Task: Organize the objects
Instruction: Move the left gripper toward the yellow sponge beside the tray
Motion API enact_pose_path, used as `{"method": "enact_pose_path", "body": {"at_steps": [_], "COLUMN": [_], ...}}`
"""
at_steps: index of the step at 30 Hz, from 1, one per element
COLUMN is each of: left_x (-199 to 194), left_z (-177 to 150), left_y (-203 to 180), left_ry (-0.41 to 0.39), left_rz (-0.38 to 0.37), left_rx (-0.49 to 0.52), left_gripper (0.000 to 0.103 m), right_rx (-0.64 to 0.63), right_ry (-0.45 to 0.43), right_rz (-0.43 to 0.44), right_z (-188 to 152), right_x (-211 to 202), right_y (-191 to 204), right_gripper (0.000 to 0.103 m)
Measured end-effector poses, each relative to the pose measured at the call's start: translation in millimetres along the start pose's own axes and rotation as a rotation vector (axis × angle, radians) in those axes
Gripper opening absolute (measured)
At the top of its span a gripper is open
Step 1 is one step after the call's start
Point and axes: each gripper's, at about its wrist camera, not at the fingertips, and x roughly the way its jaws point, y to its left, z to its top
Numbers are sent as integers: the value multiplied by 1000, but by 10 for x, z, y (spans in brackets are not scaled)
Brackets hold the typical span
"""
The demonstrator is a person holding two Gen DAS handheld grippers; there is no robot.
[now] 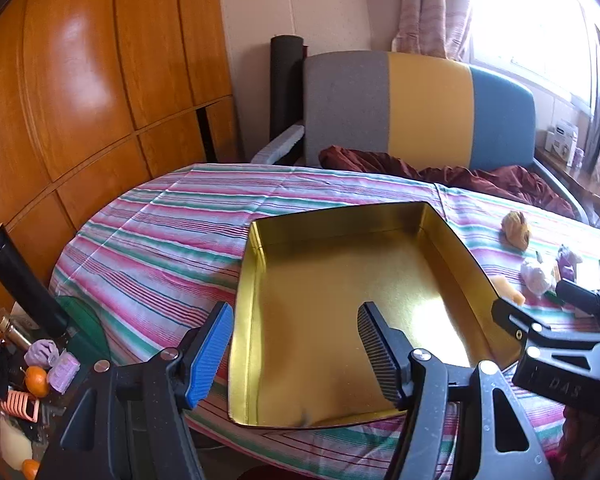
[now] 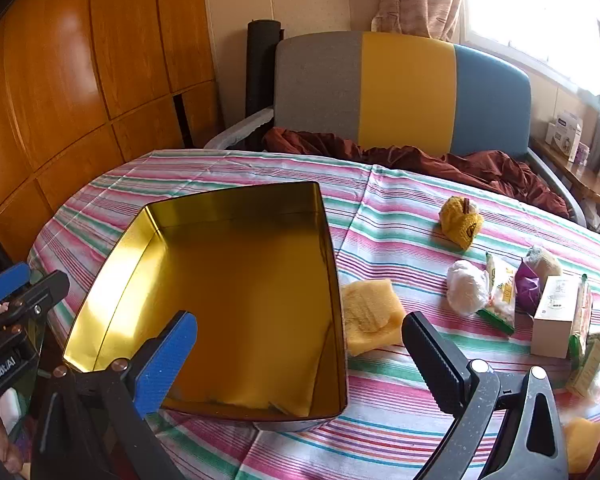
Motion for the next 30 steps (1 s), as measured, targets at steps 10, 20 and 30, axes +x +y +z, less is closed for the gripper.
{"method": "enact_pose_path", "body": {"at_steps": [10,20,30], "left_x": [145,144,353], "left_z": [-53,56,328], "left_y": [-72,-599,-1703], "left_ry": [141,162,202], "left_rz": [-432,-521,-630], "left_rx": [-104,113,616], "left_gripper": [67,66,67], "right_rx": [58,147,211], "right_ry": [-8,-2,-26], "right_rz": [-45,-177,-272], "right_z": [23,98,175], "right_x": [-23,-151,-179], "right_y": [-383,-1342,-2445], "right_gripper": [103,103,103]}}
